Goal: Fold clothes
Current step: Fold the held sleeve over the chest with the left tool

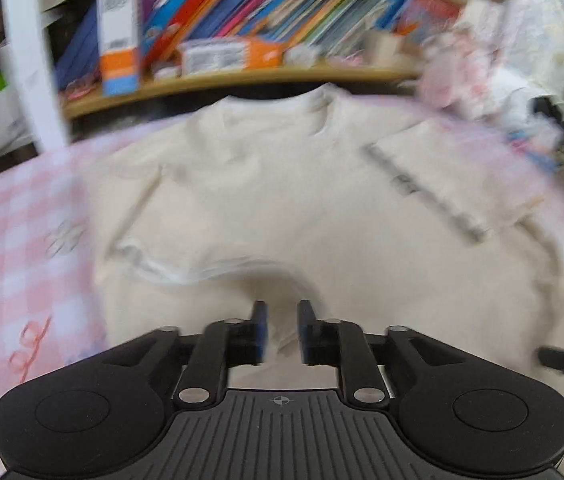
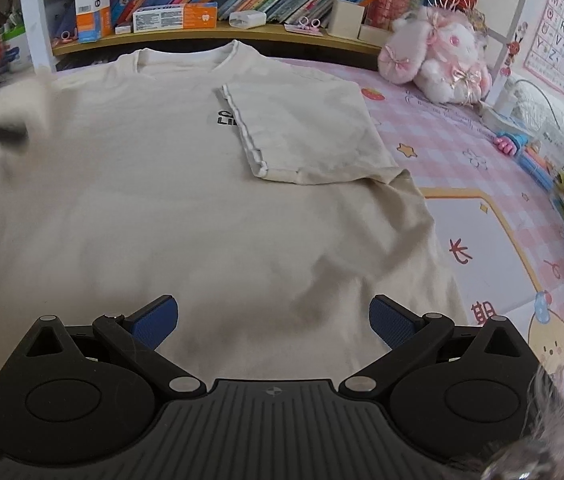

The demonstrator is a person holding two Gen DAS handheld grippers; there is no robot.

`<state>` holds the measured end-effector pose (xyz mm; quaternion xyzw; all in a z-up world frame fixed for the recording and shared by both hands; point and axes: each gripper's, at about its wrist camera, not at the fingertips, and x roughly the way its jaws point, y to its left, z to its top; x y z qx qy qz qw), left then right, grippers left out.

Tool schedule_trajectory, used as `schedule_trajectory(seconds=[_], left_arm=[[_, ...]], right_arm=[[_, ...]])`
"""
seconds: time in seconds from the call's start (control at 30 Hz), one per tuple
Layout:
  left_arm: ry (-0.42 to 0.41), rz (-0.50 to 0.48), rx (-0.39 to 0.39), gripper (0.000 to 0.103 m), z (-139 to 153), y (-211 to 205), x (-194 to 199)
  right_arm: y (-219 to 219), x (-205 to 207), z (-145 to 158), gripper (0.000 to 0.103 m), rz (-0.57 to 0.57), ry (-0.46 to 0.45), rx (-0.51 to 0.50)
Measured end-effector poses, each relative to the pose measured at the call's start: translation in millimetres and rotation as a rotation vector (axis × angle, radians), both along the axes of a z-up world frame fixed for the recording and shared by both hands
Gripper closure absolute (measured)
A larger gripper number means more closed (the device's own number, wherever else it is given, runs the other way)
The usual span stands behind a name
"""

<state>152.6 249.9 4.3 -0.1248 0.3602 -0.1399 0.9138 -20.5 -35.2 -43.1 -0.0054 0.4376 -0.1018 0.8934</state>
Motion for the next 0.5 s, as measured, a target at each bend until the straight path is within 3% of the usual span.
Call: schedule_trajectory(seconds=[0.07, 0.27, 0.4, 0.5], left_arm=[[0.011, 0.014, 0.004, 0.039, -4.3, -2.3, 1.5], [0.043, 0.057, 0.016, 0.038, -17.1, -9.2, 6.2], [0.104, 0.079, 0.068, 0.048, -30.7, -13.9, 26.2], [0.162, 0.092, 0.109, 0.088, -42.1, -17.4, 45.9]], right_arm=[[-2.5, -0.2, -2.3, 0.0, -0.002, 0.008, 0.007], [-11.0, 0.2, -9.2, 0.0, -0.015, 0.029, 0.029], [-14.4, -1.0, -11.4, 0.0, -0.014, 0.033, 0.033], [-18.7, -2.0, -13.1, 0.0, -0.017, 0.036, 0.039]])
